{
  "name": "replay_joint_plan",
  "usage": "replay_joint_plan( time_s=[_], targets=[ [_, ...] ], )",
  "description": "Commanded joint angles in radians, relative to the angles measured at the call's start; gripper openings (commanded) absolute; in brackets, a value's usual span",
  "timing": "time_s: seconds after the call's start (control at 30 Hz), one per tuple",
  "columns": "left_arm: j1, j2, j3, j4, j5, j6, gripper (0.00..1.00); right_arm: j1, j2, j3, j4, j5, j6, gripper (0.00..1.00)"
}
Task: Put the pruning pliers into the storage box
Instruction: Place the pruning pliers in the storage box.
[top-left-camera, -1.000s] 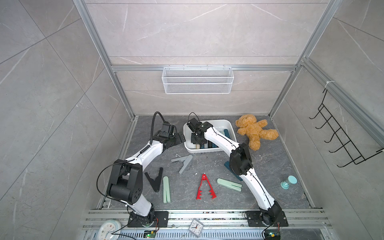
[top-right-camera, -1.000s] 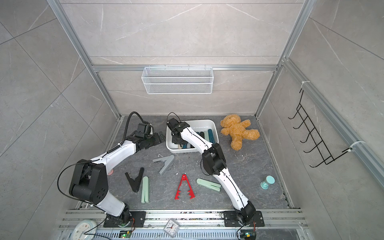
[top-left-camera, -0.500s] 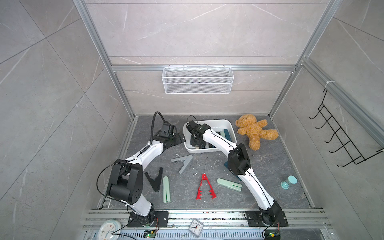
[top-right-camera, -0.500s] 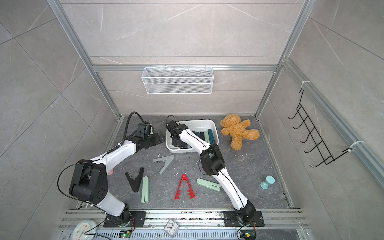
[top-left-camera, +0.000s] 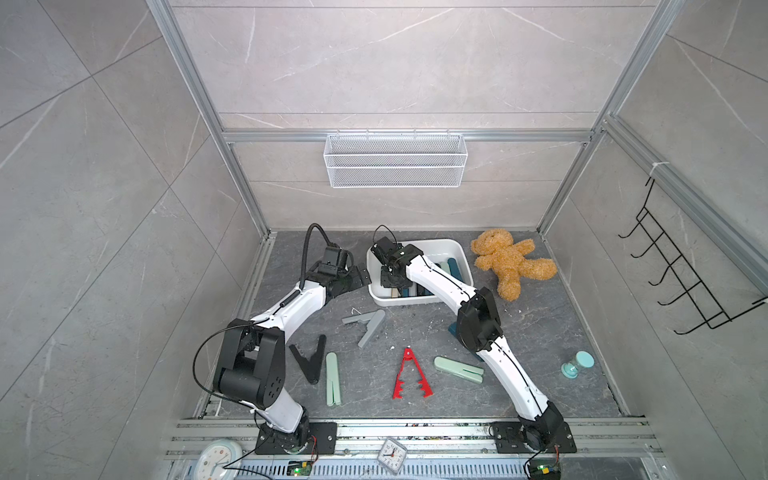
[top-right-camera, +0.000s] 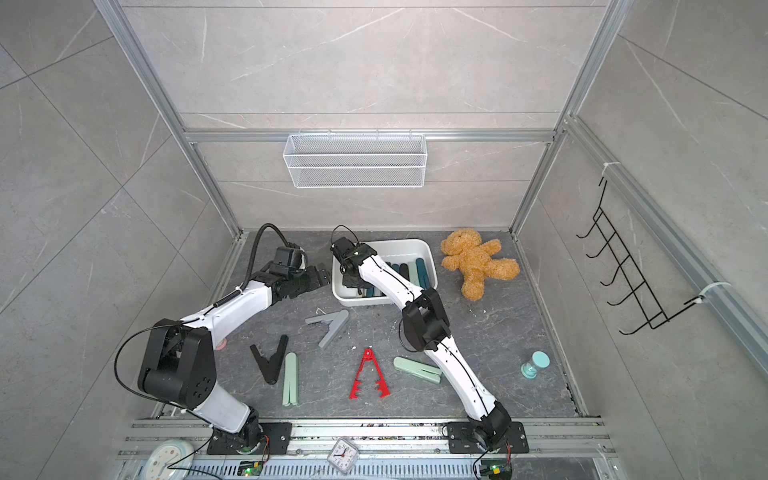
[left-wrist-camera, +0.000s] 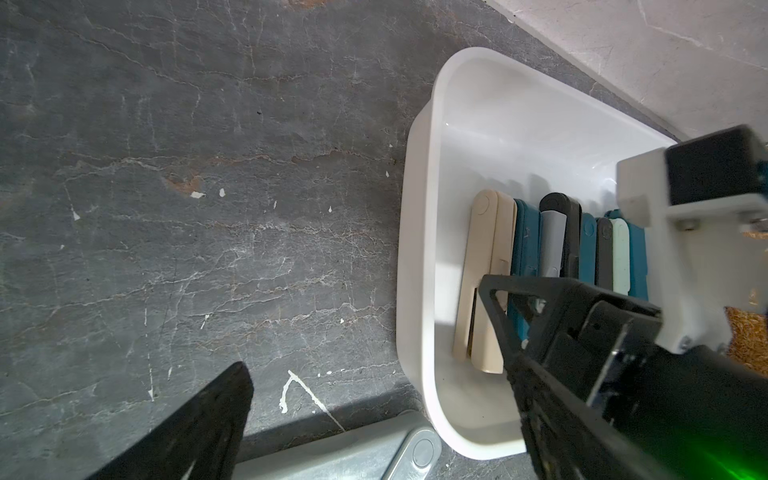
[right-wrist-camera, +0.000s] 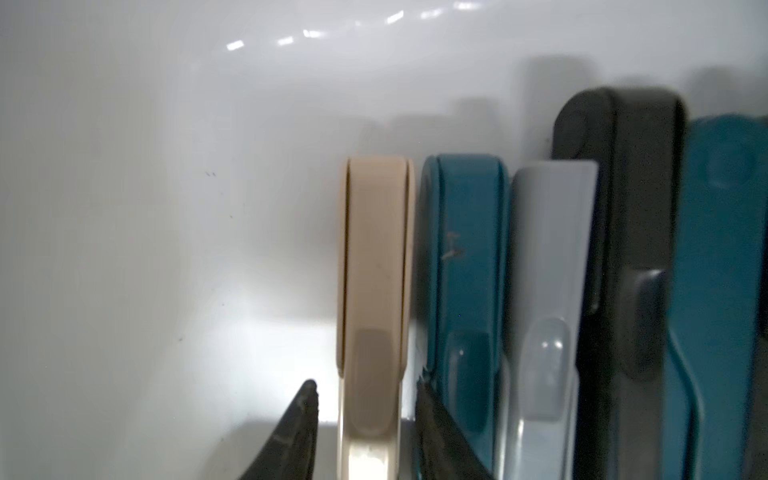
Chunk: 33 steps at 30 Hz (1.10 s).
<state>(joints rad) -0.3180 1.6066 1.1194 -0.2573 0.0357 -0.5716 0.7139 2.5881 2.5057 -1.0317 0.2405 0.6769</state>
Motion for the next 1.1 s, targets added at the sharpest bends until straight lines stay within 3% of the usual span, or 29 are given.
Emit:
replay_joint_plan(
  time_s=[0.0, 0.37, 0.5, 1.07],
  targets=[
    [0.006, -0.040, -0.001, 0.009, 0.007, 0.023, 1.00, 0.006, -0.035, 0.069, -0.044, 0.032, -0.023, 0.41],
    [0.007, -0.039, 0.000, 0.000, 0.001, 0.026, 1.00, 0.001, 0.193, 0.399, -0.069, -0.111, -0.073, 0.40],
    [0.008, -0.052, -0.009, -0.008, -0.012, 0.030, 1.00, -0.010, 0.219, 0.388, -0.061, -0.157, -0.051, 0.41],
    [0.007, -0.077, -0.031, -0.026, -0.029, 0.042, 1.00, -0.034, 0.203, 0.315, -0.124, -0.133, -0.029, 0.44]
  ],
)
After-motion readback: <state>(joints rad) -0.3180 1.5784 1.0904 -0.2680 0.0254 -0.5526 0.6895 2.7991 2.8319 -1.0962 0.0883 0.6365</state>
